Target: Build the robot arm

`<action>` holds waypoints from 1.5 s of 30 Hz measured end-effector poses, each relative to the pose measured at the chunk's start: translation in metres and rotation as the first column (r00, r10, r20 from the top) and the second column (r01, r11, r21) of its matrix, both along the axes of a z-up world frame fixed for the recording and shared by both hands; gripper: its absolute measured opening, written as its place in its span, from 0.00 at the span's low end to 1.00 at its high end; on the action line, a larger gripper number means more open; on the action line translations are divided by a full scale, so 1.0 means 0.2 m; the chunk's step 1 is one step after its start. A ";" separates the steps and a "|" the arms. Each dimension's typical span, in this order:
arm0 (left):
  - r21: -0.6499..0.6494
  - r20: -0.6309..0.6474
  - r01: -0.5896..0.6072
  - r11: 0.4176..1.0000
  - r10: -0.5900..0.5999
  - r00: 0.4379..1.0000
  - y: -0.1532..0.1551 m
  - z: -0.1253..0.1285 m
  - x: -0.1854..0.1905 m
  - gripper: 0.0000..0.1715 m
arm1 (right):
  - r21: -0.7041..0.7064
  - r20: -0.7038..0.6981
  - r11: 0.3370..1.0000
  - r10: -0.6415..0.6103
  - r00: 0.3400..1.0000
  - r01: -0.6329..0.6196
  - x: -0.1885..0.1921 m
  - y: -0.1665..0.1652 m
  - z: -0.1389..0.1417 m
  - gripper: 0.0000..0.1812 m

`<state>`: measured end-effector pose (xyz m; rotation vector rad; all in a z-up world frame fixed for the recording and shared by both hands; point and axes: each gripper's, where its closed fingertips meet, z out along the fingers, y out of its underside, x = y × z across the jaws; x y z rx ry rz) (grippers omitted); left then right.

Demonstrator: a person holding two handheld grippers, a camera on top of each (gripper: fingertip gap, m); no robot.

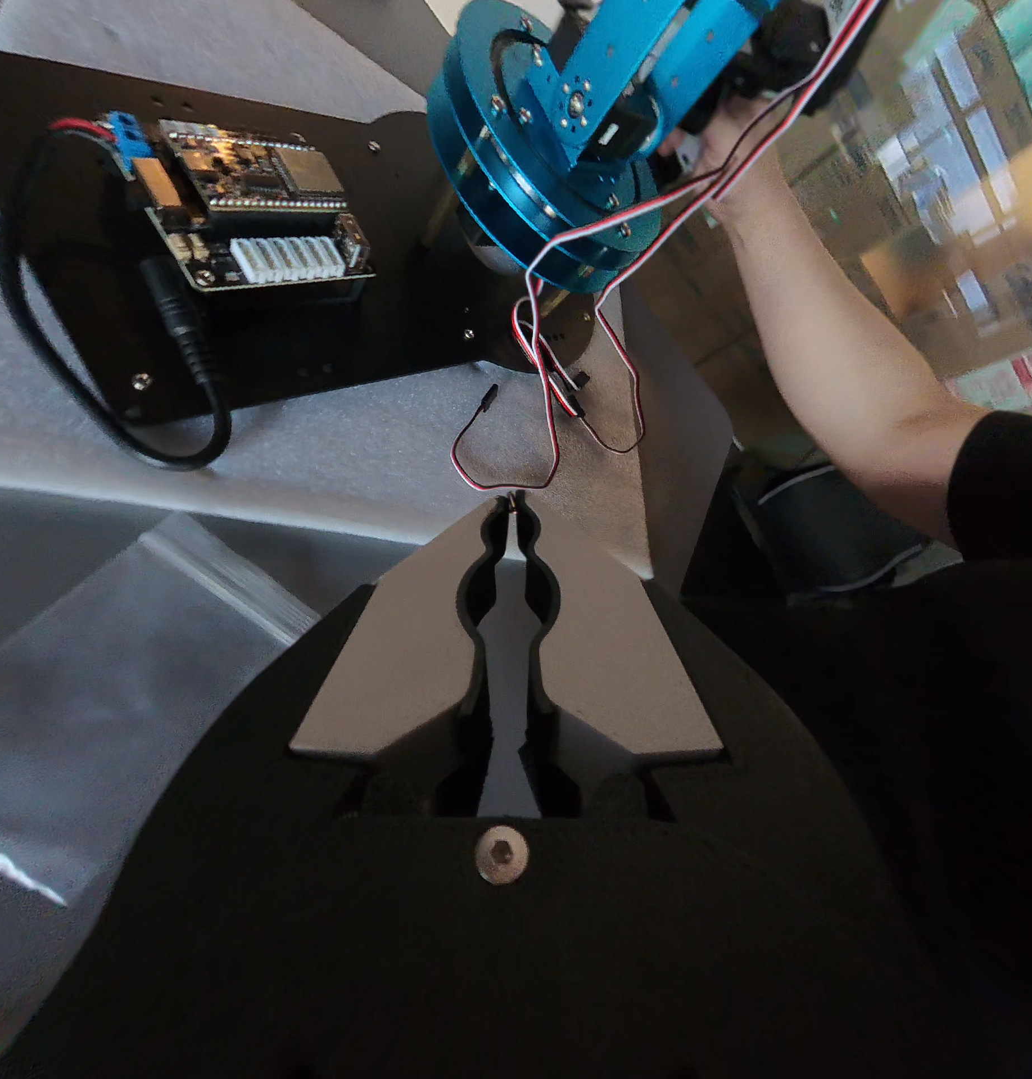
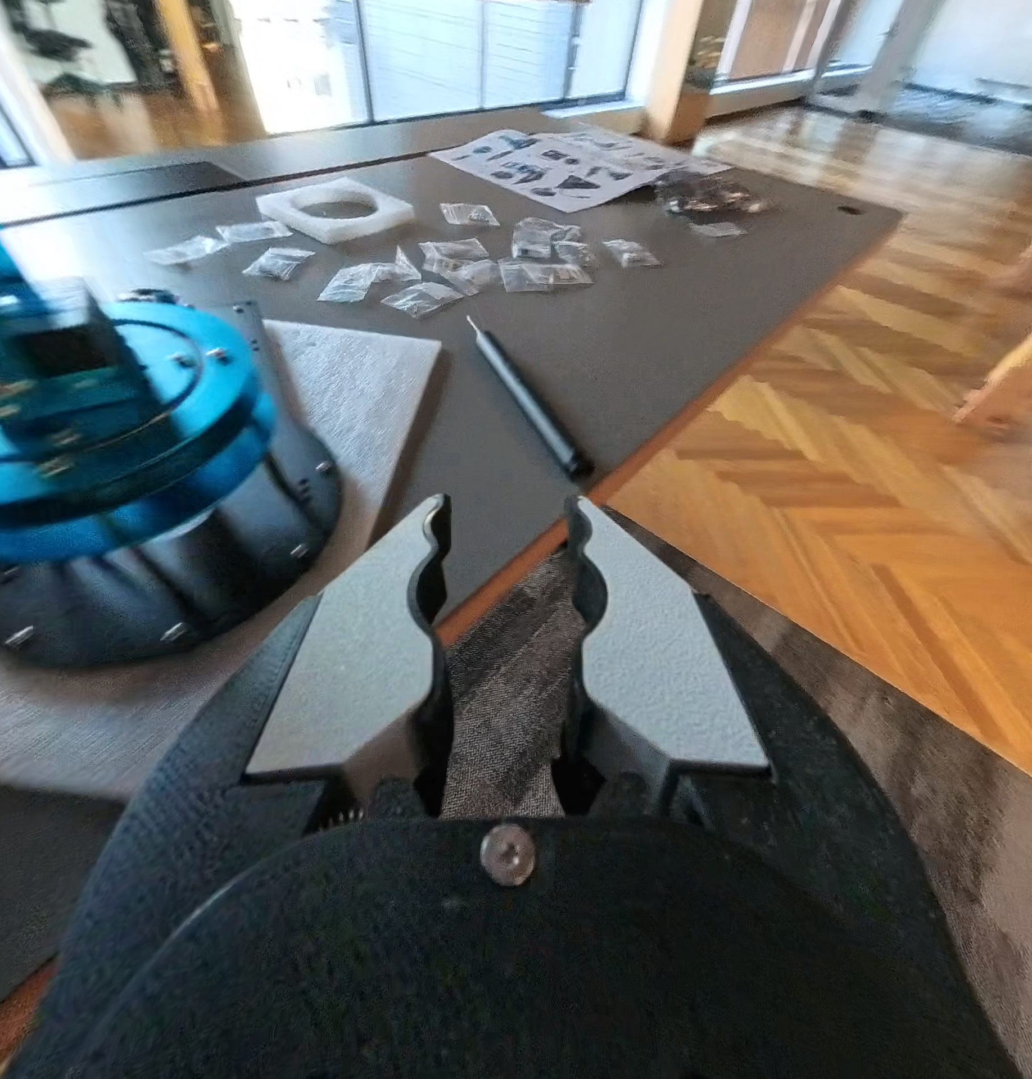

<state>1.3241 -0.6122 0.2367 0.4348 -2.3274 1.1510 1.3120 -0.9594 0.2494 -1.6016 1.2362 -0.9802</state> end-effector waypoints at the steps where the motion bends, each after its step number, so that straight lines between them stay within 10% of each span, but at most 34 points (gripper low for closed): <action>1: -0.002 -0.009 -0.034 0.999 0.034 0.999 0.01 0.02 -0.01 0.00 | 0.002 -0.025 0.999 0.045 0.999 -0.045 0.12 -0.01 -0.02 0.22; 13: 0.006 -0.006 -0.314 0.950 0.314 0.950 0.22 0.13 -0.04 0.00 | -0.122 -0.447 0.890 0.345 0.825 -0.439 0.87 0.08 -0.37 0.18; 27: -0.018 0.055 -0.290 0.957 0.290 0.955 0.22 0.28 0.03 0.00 | -0.341 -0.467 0.827 0.263 0.844 -0.446 0.84 0.03 -0.32 0.09; 36: -0.007 0.138 -0.251 0.968 0.250 0.958 0.14 0.12 0.01 0.00 | -0.275 -0.425 0.896 0.212 0.880 -0.348 0.73 0.04 -0.31 0.09; 40: -0.020 0.173 -0.232 0.973 0.232 0.957 0.08 0.01 -0.15 0.29 | -0.280 -0.427 0.916 0.149 0.892 -0.286 0.65 -0.01 -0.32 0.09; 45: 0.008 0.349 -0.145 0.989 0.133 0.928 -0.03 -0.13 -0.29 0.24 | -0.321 -0.356 0.921 0.100 0.929 -0.222 0.56 -0.02 -0.23 0.09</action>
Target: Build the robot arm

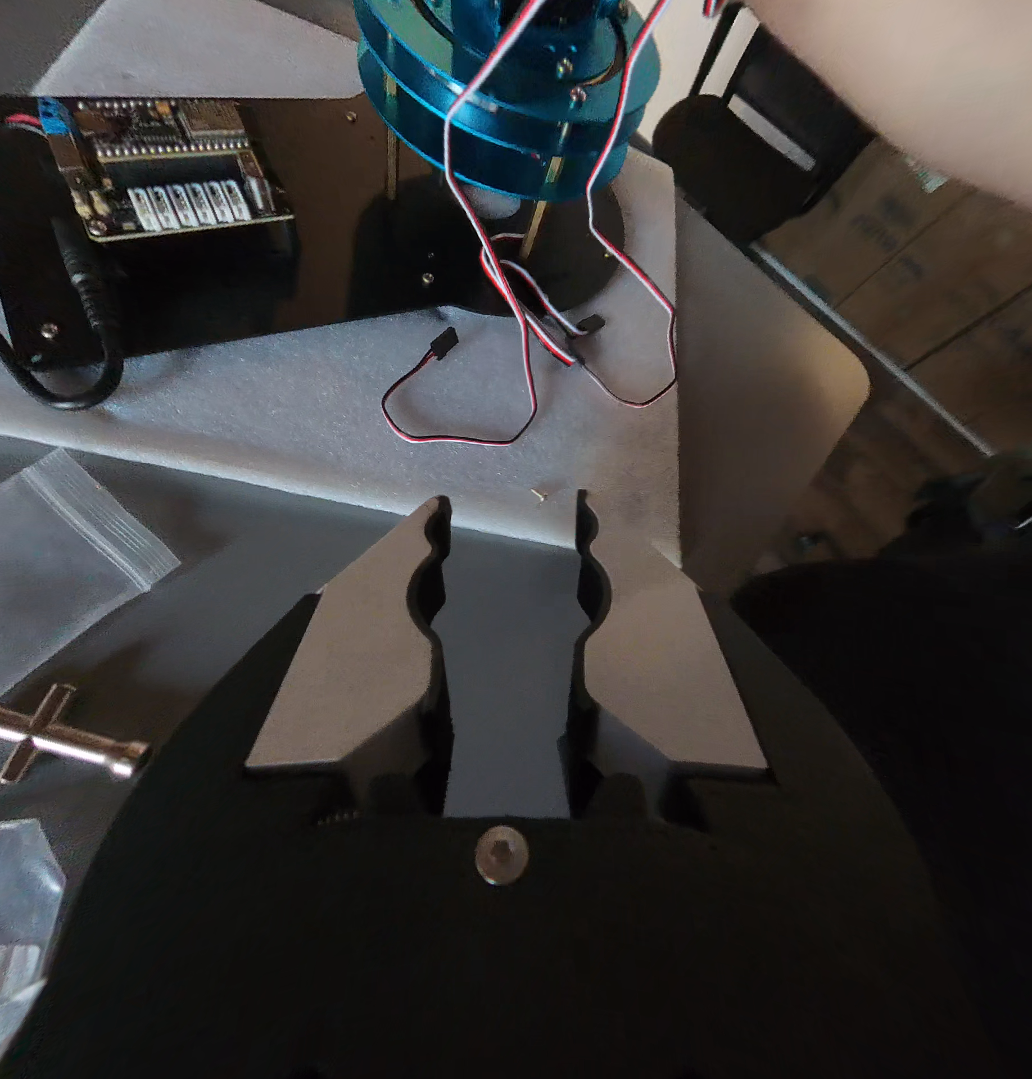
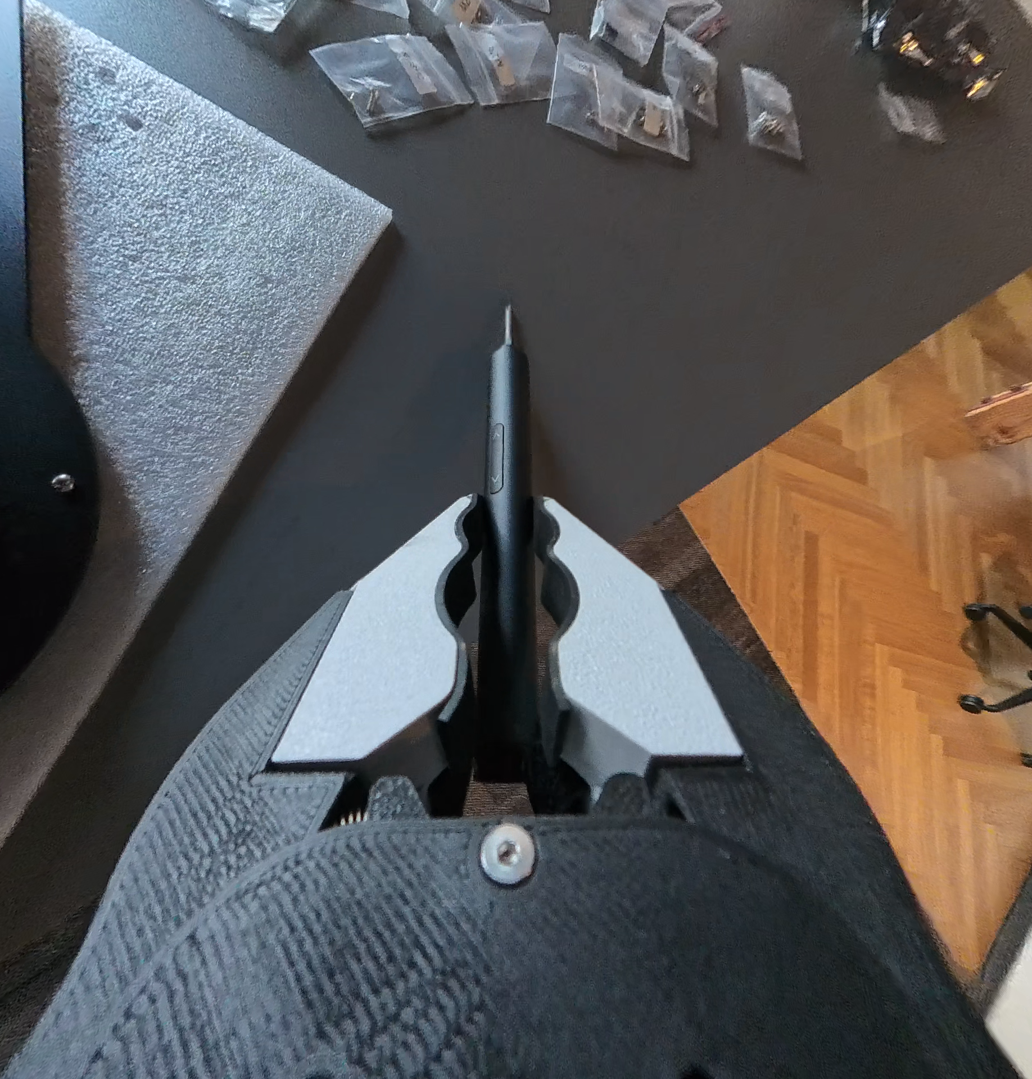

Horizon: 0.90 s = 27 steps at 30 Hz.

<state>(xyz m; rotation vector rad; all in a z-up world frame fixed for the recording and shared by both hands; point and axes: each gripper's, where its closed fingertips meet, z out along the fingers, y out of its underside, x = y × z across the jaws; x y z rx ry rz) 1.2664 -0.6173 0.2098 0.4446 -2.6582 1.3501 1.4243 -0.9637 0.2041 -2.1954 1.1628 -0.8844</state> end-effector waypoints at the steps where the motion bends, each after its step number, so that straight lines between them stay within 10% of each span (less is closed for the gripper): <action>1: -0.007 0.000 0.015 1.000 -0.015 1.000 -0.01 0.00 -0.01 0.24 | -0.031 0.008 1.000 -0.002 1.000 0.002 -0.02 0.00 0.01 0.09; 14: 0.060 0.135 0.169 0.984 -0.176 0.975 -0.03 0.21 0.47 0.19 | -0.235 -0.072 0.964 0.112 0.991 -0.126 0.12 0.15 0.10 0.09; 20: 0.200 0.364 0.413 0.888 -0.459 0.810 -0.69 0.24 0.97 0.27 | -0.200 -0.130 0.969 0.118 0.984 -0.143 0.20 0.22 0.11 0.09; 27: 0.330 0.417 0.590 0.737 -0.674 0.610 -1.27 -0.11 1.21 0.29 | -0.166 -0.171 0.974 0.124 0.977 -0.153 0.27 0.28 0.06 0.09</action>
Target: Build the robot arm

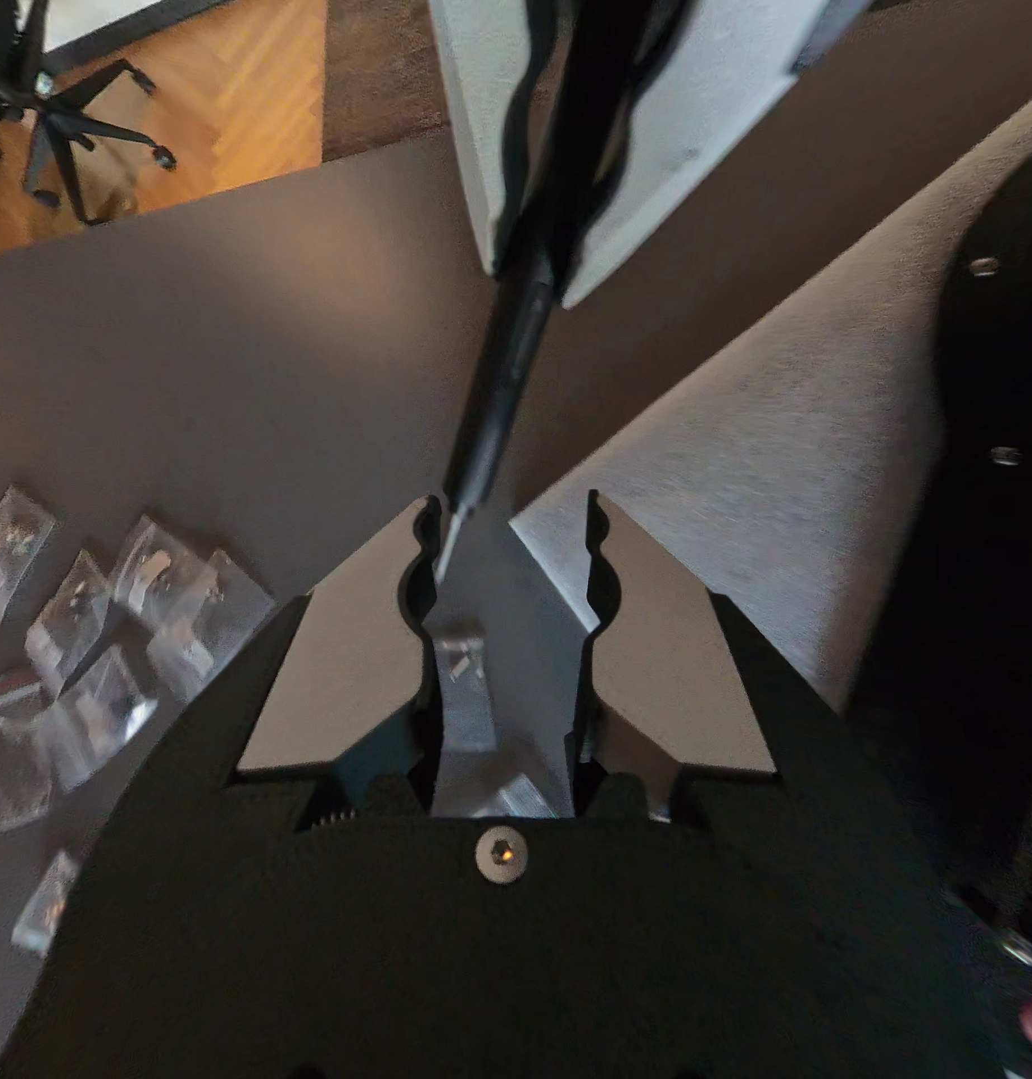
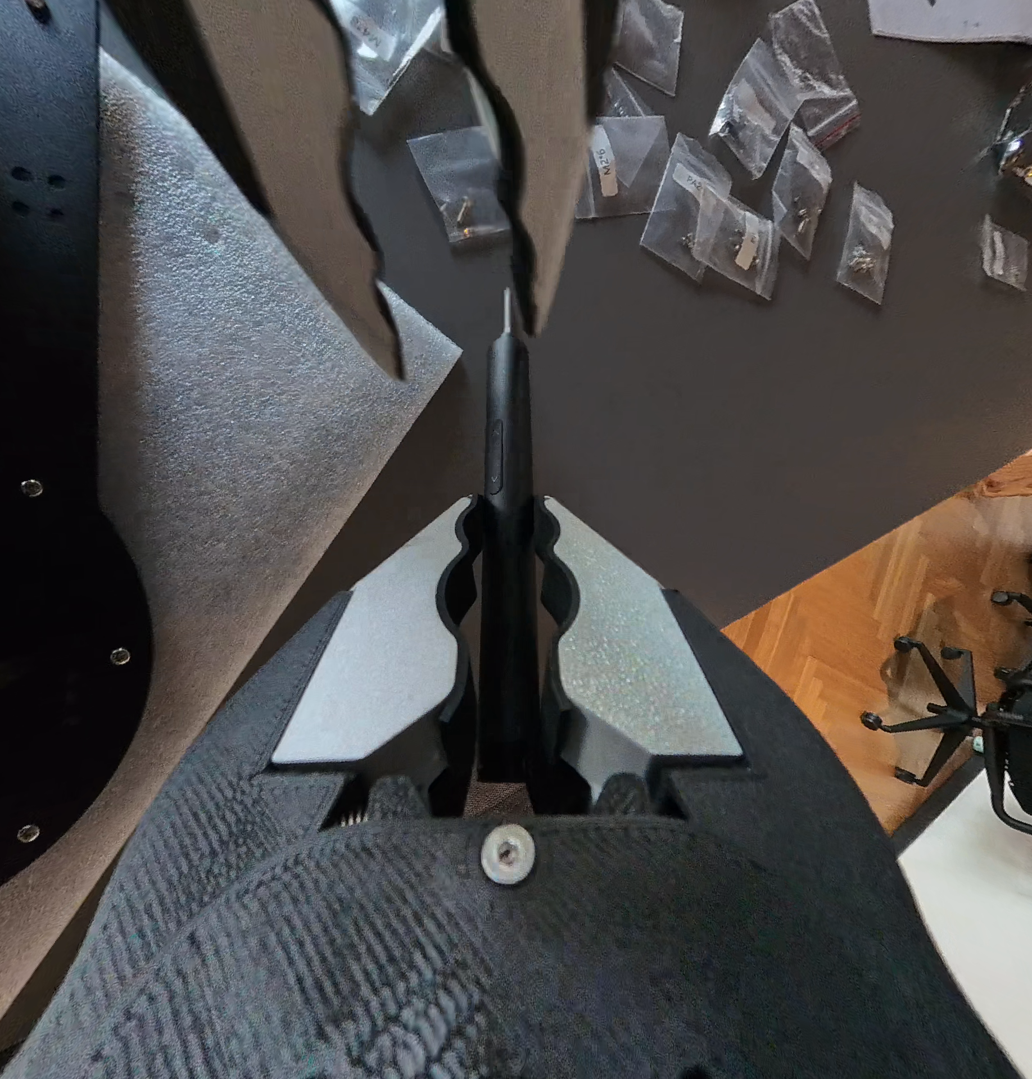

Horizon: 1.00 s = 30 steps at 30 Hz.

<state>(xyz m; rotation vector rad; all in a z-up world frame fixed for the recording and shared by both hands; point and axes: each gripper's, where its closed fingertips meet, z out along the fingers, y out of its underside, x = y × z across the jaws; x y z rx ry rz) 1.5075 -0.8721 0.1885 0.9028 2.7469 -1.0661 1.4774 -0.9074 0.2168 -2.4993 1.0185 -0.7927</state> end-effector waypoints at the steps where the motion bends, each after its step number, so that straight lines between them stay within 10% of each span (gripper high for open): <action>1: 0.000 -0.002 0.021 1.000 -0.021 1.000 -0.04 -0.02 0.00 0.29 | 0.003 -0.005 1.000 0.000 1.000 0.000 0.01 0.00 0.00 0.09; 17: -0.047 0.098 0.130 0.990 -0.125 0.987 -0.18 -0.02 0.00 0.07 | 0.166 0.032 0.986 0.002 0.999 -0.007 0.09 -0.01 0.01 0.11; 25: -0.044 0.097 0.117 0.992 -0.112 0.989 -0.15 0.20 0.02 0.07 | 0.069 0.068 0.994 0.078 0.995 -0.083 0.13 -0.01 0.20 0.10; 30: -0.127 0.161 0.087 0.988 -0.066 0.985 -0.08 0.62 0.07 0.07 | -0.005 0.073 0.984 0.179 0.981 -0.179 0.17 0.07 0.61 0.09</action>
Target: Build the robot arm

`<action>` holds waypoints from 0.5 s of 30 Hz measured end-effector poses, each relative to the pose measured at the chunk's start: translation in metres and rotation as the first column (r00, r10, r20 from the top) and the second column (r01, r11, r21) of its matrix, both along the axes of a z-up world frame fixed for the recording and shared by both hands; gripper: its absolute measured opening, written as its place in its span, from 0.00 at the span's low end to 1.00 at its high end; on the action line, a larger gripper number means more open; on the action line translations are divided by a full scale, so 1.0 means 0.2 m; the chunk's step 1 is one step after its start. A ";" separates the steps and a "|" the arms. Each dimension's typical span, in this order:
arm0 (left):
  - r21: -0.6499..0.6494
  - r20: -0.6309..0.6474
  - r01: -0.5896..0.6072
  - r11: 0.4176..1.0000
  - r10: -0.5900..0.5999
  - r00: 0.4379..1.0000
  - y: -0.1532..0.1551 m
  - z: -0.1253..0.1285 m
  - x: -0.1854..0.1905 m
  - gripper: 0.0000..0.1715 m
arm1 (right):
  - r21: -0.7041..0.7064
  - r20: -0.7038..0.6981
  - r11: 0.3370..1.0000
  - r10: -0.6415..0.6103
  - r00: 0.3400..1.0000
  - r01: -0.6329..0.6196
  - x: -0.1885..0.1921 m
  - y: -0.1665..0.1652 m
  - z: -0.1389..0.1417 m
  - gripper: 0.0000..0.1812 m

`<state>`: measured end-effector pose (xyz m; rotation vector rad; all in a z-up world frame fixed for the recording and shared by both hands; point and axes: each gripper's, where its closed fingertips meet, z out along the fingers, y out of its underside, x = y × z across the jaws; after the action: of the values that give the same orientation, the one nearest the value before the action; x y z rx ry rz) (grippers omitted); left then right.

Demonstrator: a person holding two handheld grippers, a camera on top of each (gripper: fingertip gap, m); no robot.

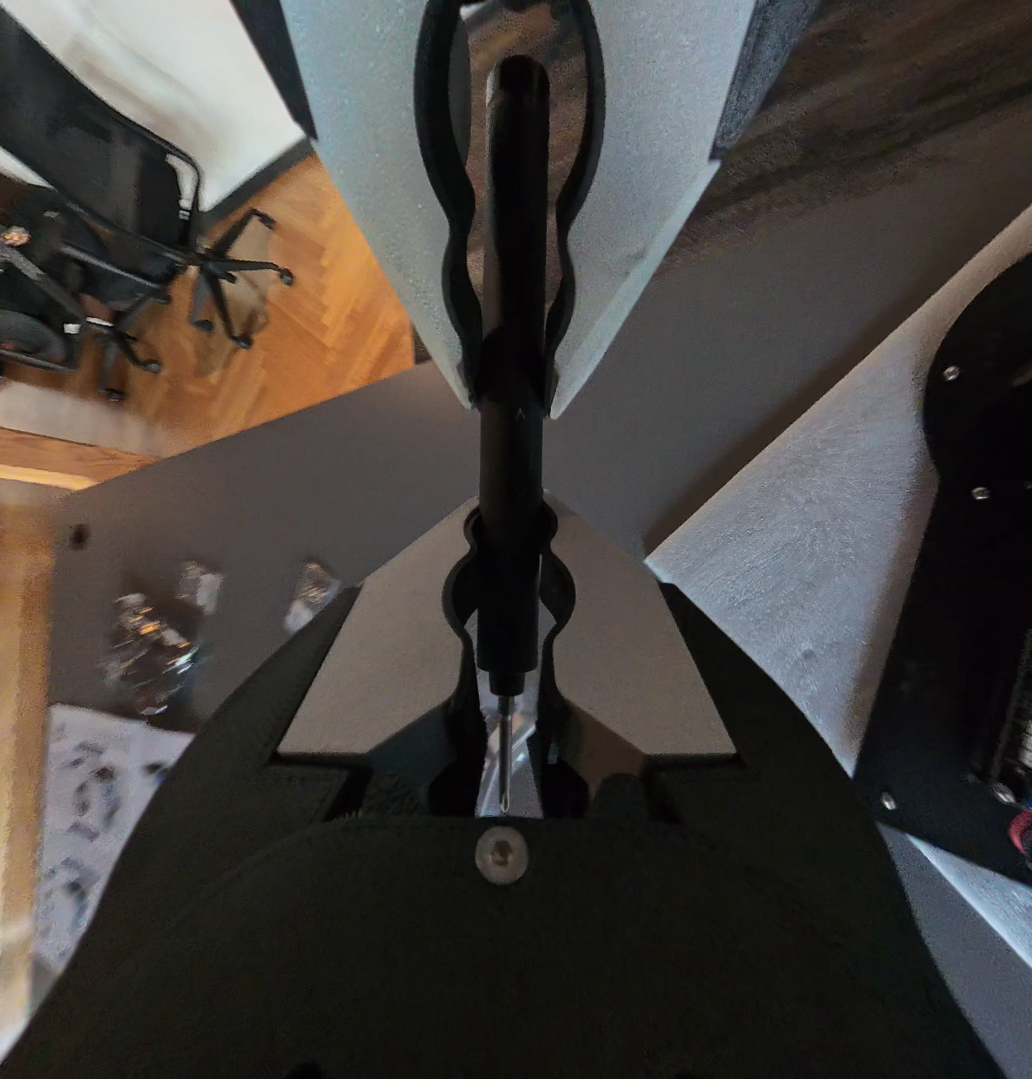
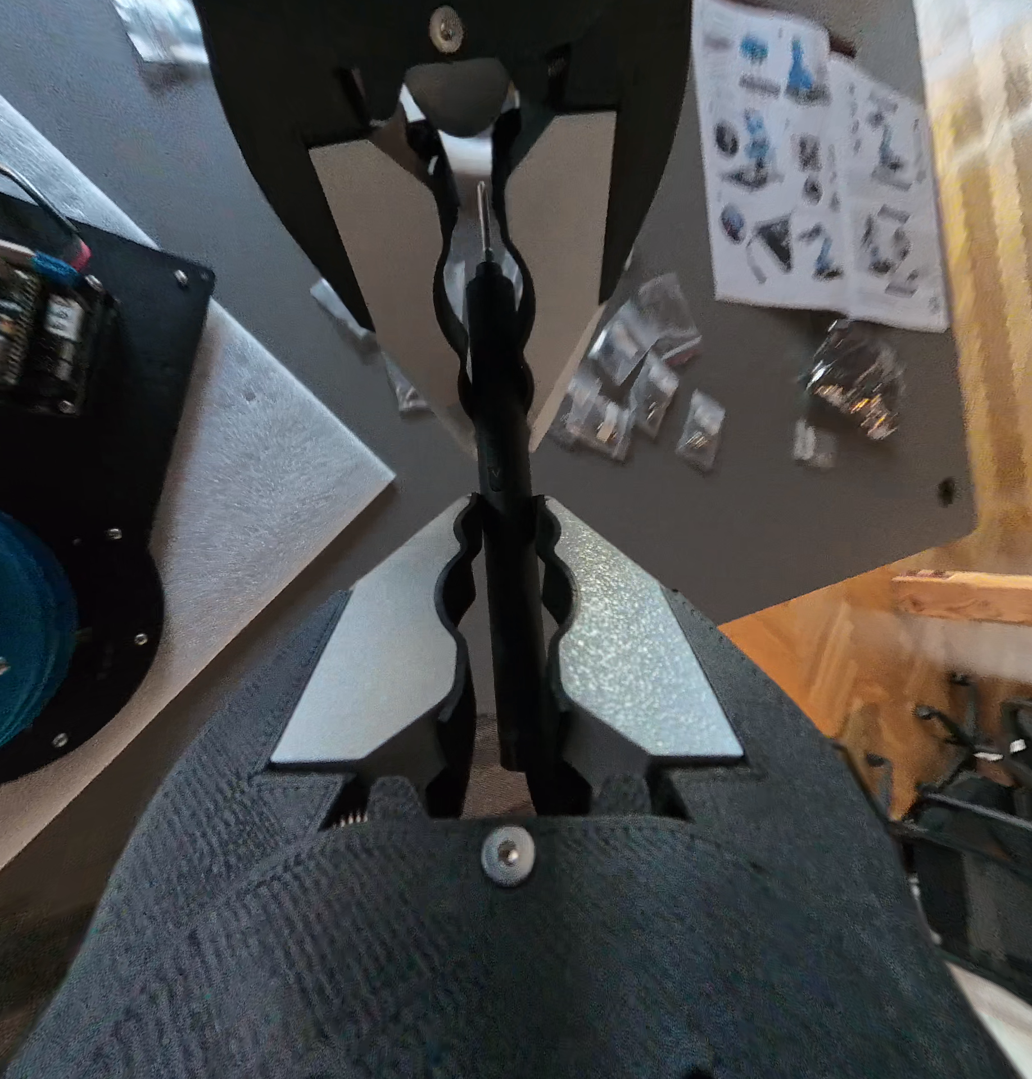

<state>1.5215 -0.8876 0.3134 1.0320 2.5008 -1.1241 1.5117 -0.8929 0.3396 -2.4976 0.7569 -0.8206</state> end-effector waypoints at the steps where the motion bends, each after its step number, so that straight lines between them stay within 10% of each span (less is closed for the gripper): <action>1: -0.030 0.005 -0.023 0.999 0.023 1.000 0.04 0.12 0.02 0.07 | -0.027 0.004 0.999 0.032 0.999 -0.032 0.02 0.04 0.12 0.10; 8: -0.175 -0.087 -0.263 0.949 0.251 0.964 0.68 0.80 0.15 0.07 | -0.115 -0.020 0.957 0.266 0.964 -0.266 0.17 0.69 0.81 0.10; 15: -0.109 -0.126 -0.340 0.934 0.327 0.937 1.47 0.88 -0.10 0.07 | -0.148 -0.113 0.925 0.336 0.935 -0.350 -0.08 1.46 0.89 0.09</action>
<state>1.5014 -0.5941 0.4897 0.4971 2.5161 -1.2386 1.4957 -0.6000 0.5176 -2.7189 0.2658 -0.6760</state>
